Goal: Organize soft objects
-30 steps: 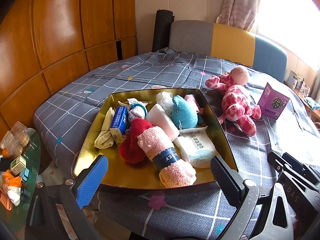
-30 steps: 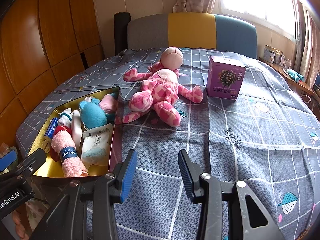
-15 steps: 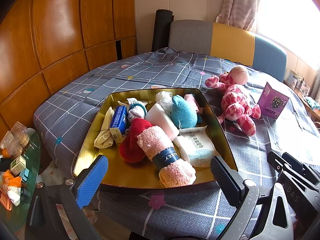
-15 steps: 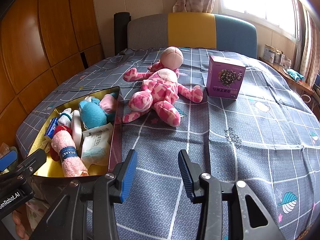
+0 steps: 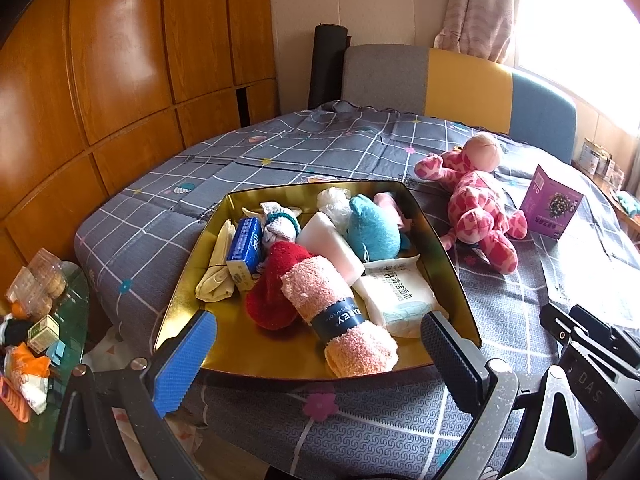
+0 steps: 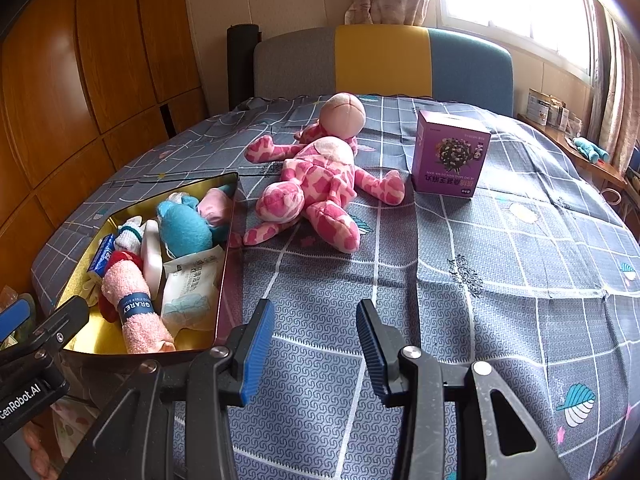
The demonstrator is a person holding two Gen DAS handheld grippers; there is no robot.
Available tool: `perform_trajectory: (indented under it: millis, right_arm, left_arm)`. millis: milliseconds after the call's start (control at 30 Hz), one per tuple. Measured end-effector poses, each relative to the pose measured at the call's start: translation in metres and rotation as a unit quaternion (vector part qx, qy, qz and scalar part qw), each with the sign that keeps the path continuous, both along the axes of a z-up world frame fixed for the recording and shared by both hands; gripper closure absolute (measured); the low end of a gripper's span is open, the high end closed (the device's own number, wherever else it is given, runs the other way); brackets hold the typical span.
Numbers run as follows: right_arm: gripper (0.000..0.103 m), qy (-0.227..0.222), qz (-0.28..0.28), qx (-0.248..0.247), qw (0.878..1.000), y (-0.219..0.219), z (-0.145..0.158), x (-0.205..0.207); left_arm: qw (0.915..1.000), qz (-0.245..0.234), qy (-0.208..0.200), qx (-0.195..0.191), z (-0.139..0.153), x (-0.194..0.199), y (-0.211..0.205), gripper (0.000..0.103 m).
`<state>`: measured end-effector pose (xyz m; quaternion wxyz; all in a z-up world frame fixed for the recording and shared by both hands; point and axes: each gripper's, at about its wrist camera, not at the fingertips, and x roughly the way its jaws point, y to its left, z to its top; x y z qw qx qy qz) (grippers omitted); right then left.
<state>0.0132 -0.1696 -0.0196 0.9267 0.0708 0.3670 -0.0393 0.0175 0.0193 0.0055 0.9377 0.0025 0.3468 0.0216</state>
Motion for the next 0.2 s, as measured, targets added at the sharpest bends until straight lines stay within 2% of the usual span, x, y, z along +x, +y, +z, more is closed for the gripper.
perform_trajectory:
  millis: [200]
  right_arm:
    - [0.06, -0.001, -0.003, 0.002, 1.0, -0.0012, 0.0, -0.0001]
  left_arm:
    - [0.9998, -0.002, 0.008, -0.017, -0.0019, 0.0017, 0.0017, 0.0]
